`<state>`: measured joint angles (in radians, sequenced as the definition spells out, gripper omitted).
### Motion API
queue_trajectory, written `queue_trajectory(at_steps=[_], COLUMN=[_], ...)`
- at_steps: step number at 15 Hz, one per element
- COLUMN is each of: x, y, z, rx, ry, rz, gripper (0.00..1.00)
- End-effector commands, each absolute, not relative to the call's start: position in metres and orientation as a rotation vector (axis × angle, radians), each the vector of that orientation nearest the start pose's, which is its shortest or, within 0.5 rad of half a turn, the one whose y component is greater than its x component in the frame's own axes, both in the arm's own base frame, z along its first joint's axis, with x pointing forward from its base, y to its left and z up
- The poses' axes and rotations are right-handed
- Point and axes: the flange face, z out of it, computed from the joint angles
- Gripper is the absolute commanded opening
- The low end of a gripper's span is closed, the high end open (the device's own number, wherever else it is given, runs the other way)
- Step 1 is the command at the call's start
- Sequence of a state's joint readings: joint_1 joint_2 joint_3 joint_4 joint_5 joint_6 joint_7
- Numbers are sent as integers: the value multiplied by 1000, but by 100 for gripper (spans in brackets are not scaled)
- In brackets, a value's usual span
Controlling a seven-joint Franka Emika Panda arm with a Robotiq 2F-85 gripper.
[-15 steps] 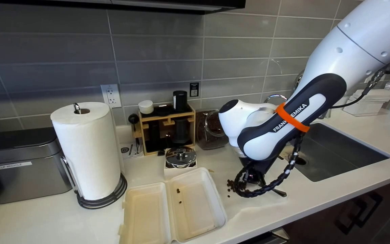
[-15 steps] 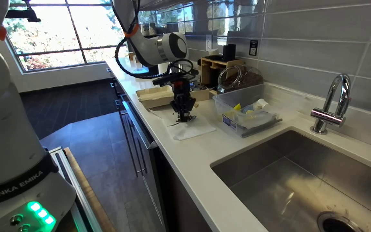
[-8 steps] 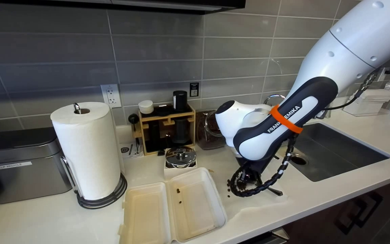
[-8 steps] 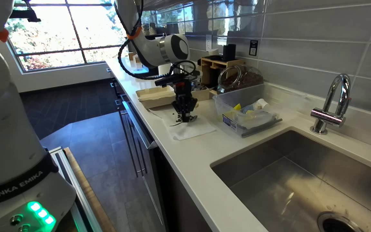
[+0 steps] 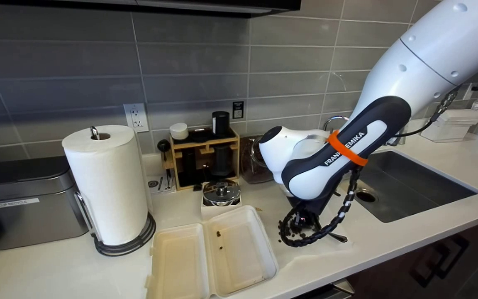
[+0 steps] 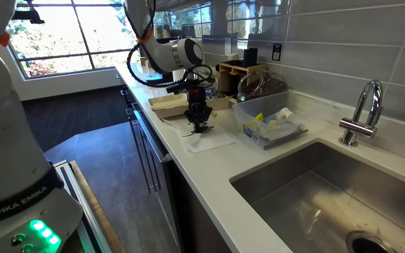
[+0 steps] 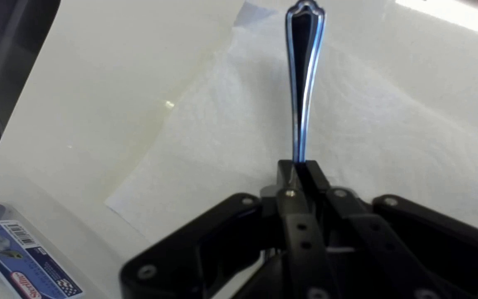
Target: Use the silver spoon to put the coffee beans from the napkin into the food pack.
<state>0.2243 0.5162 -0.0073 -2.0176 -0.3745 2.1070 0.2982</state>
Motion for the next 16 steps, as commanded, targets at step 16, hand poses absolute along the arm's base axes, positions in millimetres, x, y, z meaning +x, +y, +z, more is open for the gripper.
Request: queue_trajectory(at_steps=[16], x=[544], y=[129], z=[162], rx=[-3383], ry=[-554], rz=[694], gripper=[2])
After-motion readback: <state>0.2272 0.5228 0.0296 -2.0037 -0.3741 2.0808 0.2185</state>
